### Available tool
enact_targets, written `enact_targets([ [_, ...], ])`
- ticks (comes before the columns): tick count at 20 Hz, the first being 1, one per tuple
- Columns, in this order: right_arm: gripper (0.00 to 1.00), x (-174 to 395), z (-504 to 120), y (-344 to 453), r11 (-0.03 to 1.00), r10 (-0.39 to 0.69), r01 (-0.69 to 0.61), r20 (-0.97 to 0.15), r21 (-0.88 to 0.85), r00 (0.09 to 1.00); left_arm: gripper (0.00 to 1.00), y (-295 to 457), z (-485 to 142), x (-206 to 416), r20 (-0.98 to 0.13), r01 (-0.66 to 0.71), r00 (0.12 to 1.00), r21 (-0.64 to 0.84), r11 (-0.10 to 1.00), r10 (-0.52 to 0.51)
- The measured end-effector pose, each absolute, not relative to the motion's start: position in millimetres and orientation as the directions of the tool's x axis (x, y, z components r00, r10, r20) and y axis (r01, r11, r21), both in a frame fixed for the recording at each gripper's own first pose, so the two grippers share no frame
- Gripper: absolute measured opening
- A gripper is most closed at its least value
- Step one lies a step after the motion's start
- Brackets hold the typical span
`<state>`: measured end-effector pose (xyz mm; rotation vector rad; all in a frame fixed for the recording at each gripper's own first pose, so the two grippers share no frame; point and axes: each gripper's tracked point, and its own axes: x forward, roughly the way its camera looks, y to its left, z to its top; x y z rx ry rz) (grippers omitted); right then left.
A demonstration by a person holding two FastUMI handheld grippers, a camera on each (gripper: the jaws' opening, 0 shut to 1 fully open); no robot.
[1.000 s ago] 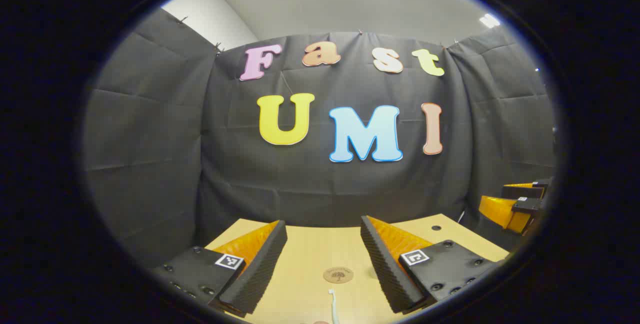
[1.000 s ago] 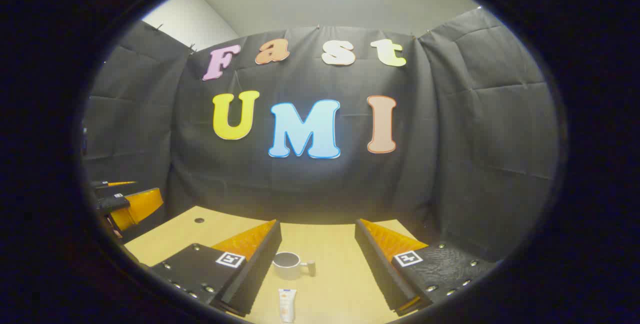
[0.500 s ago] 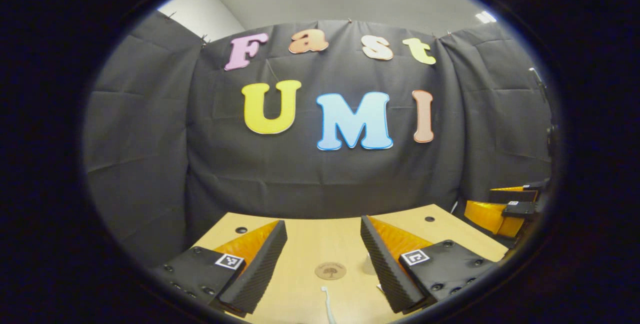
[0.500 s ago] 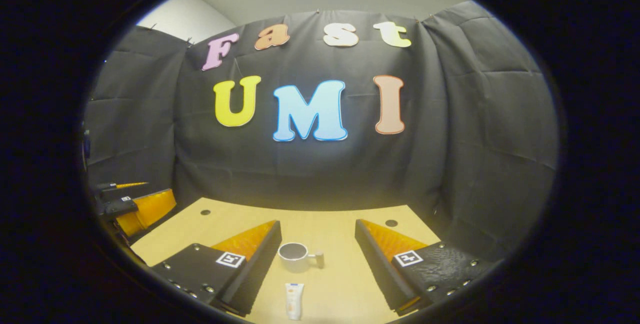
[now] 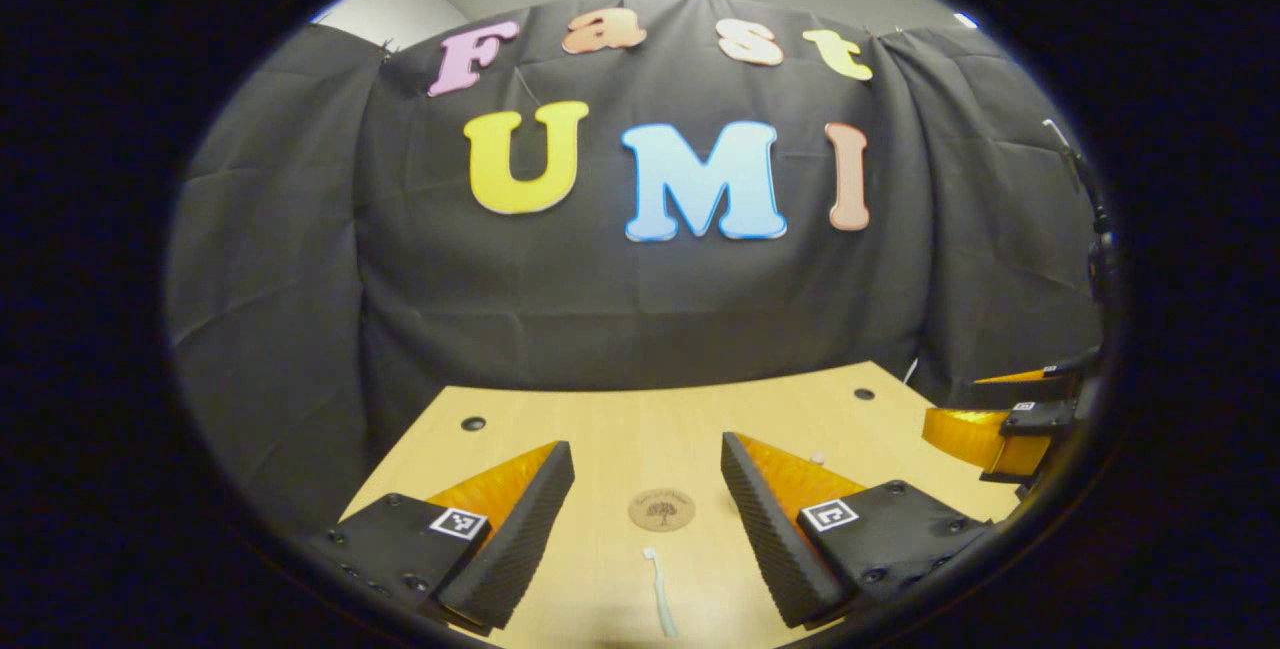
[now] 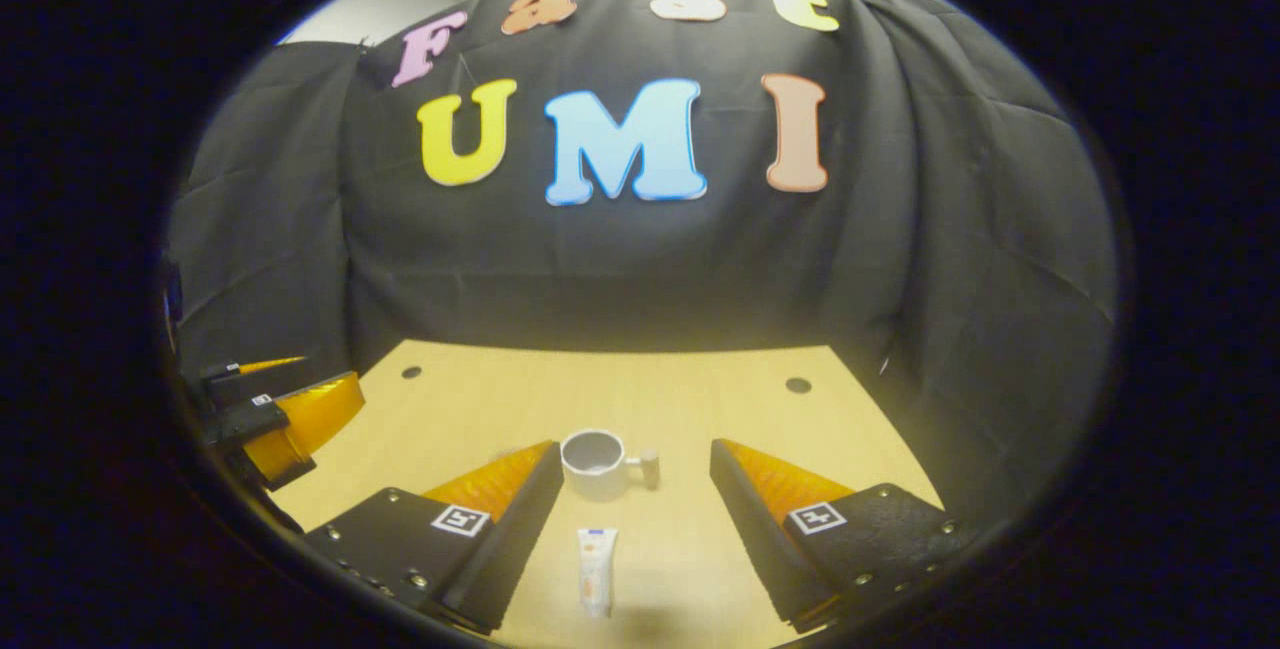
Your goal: Put the toothbrush and toothpaste on the desktop into the cup, then pick up the cup and place it on the coaster on the desktop.
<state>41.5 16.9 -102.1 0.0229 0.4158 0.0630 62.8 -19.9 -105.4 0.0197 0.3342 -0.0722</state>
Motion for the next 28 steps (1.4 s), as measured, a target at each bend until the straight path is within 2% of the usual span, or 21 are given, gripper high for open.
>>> enact_targets([
  [3, 0.93, 41.5, -136.0, 26.1, 0.995, 0.099, -0.078, -0.511, 0.062, 0.854, 0.95, -19.6, -156.7, 71.7, -0.450, 0.069, 0.889, -0.035, 0.997, -0.078],
  [7, 0.93, 48.1, -175.6, 32.2, 0.994, 0.113, -0.085, -0.603, 0.076, 0.789, 1.00, -17.1, -212.5, 81.8, -0.563, 0.067, 0.823, -0.042, 0.997, -0.079],
  [12, 0.94, 50.7, -231.8, 42.4, 0.991, 0.129, -0.106, -0.727, 0.079, 0.675, 1.00, -22.2, -284.6, 73.9, -0.719, 0.076, 0.690, -0.044, 0.996, -0.084],
  [16, 0.94, 49.6, -271.0, 47.8, 0.990, 0.132, -0.114, -0.807, 0.081, 0.576, 0.98, -21.4, -324.3, 66.2, -0.796, 0.082, 0.600, -0.040, 0.996, -0.081],
  [19, 0.93, 46.7, -293.4, 51.7, 0.989, 0.139, -0.119, -0.853, 0.090, 0.503, 1.00, -22.6, -355.8, 62.3, -0.843, 0.087, 0.532, -0.036, 0.996, -0.077],
  [28, 0.92, 51.2, -336.6, 59.6, 0.989, 0.109, -0.130, -0.919, 0.064, 0.378, 1.00, -22.4, -415.6, 49.9, -0.928, 0.058, 0.366, -0.048, 0.997, -0.066],
])
